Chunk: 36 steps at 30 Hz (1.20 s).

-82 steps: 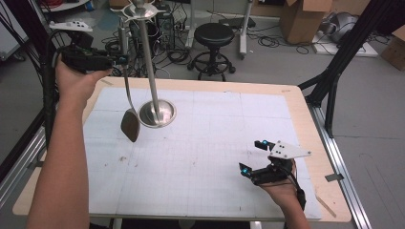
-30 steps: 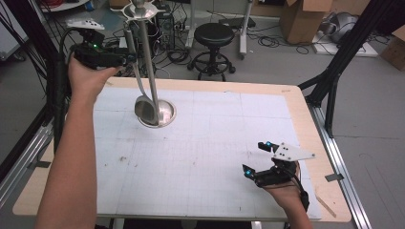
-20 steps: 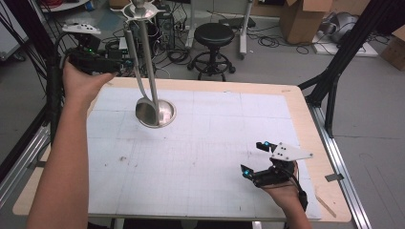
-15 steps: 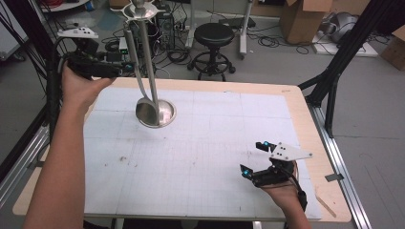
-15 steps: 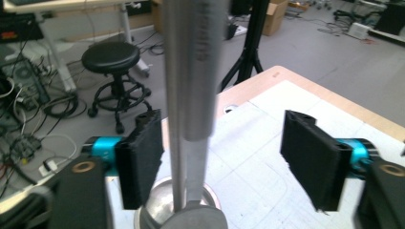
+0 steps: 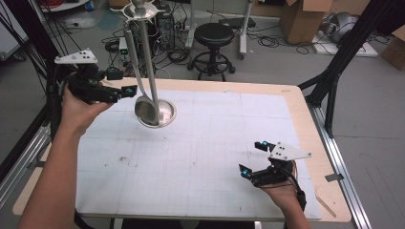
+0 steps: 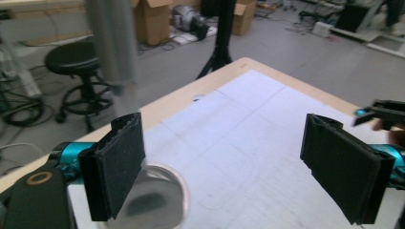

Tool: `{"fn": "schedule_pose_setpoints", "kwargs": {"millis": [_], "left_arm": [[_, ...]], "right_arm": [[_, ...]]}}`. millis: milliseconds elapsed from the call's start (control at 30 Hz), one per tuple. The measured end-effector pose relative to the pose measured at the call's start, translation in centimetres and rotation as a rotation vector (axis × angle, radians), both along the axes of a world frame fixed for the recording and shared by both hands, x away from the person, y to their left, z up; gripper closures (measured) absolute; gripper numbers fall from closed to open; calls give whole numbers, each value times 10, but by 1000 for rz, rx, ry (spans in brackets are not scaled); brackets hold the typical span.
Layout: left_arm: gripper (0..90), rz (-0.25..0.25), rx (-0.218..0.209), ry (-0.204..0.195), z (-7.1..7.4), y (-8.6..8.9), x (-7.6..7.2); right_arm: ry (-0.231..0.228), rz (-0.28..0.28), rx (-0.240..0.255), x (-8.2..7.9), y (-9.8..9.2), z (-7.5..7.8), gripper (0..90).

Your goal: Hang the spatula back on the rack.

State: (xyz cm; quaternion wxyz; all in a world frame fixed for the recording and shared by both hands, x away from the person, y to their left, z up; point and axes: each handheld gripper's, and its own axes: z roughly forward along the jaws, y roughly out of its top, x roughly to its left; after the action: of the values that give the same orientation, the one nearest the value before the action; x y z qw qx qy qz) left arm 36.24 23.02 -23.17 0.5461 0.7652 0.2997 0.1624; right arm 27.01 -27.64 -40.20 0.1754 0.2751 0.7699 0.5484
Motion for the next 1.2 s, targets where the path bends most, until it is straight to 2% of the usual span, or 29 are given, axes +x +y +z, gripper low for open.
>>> {"fn": "schedule_pose_setpoints", "kwargs": {"millis": [100, 267, 433, 567, 700, 767, 833, 933, 967, 1033, 1200], "left_arm": [[125, -28, -17, -12, -11, -1, -8], [125, -11, 3, -25, -28, 1, -18], [122, -25, -46, -20, -47, 9, -29], [122, 6, -38, -29, -64, 14, -39], [115, 11, -71, -59, -82, 20, -49], [115, 0, -93, -59, -89, 23, -51], [97, 11, -69, -57, -91, 24, -51], [106, -11, -64, -56, -96, 24, -55], [126, -24, -62, -65, -99, 23, -58], [172, -44, -58, -58, -104, 21, -59], [160, -53, -62, -56, -109, 16, -60]], "right_arm": [[2, -10, 0, 0, -2, 0, 2], [2, -17, 7, -1, -3, 0, 2], [2, -19, 0, 0, -3, 0, 3], [14, -21, -5, 1, -2, -2, 2], [19, -20, -7, 2, -3, -3, 2], [23, -24, -9, 2, -3, -3, 2], [26, -23, -11, 2, -3, -4, 2], [28, -23, -8, 2, -3, -4, 2], [28, -24, -10, 2, -3, -4, 3], [28, -22, -12, 3, -3, -5, 3], [34, -23, -14, 4, -4, -6, 2]]}}
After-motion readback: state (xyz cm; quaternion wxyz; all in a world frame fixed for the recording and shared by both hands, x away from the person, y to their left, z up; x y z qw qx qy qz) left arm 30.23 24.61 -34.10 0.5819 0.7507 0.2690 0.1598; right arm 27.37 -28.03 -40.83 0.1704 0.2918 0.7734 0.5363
